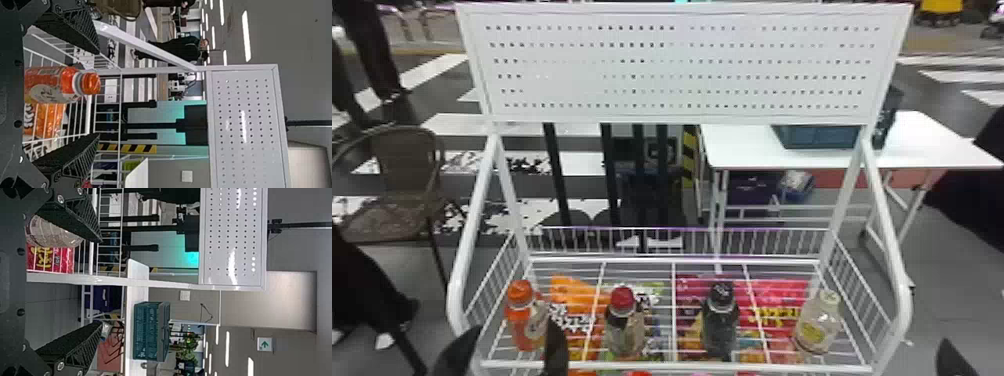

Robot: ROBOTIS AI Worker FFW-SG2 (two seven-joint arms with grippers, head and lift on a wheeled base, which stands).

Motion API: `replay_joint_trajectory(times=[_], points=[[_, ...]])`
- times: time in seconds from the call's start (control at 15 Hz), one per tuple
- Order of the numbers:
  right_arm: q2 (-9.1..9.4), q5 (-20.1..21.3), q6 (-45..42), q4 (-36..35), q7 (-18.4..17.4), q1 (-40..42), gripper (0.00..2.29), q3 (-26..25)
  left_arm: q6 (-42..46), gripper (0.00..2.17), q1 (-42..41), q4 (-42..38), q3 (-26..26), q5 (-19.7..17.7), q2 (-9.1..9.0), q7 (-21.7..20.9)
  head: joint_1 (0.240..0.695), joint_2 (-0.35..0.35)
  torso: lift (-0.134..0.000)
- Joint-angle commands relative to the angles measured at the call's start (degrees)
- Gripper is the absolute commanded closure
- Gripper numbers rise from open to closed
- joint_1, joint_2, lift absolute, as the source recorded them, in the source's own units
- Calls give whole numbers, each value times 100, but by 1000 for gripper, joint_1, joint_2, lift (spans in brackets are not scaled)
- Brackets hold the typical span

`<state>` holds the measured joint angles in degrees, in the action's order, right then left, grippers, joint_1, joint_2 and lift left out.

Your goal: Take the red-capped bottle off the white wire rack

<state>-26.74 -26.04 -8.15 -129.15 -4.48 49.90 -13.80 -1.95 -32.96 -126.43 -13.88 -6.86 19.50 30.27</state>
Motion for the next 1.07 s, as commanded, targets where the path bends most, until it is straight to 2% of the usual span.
replay_joint_trajectory(times=[0.0,0.27,0.47,0.67,1.0], points=[[11,2,3,12,0,-16,140,0,462,147,158,479,-484,-17,-26,5,499,0,0],[2,11,20,30,0,-33,140,0,1446,151,720,1498,-1187,-263,-210,76,499,0,0],[11,11,3,30,26,-25,140,0,1552,151,1309,2333,-1521,-263,-360,120,499,0,0],[11,20,3,30,44,-7,140,0,1552,151,1793,3028,-1671,-263,-500,172,499,0,0],[2,20,3,12,44,2,140,0,1569,151,2241,3634,-1715,-395,-562,32,499,0,0]])
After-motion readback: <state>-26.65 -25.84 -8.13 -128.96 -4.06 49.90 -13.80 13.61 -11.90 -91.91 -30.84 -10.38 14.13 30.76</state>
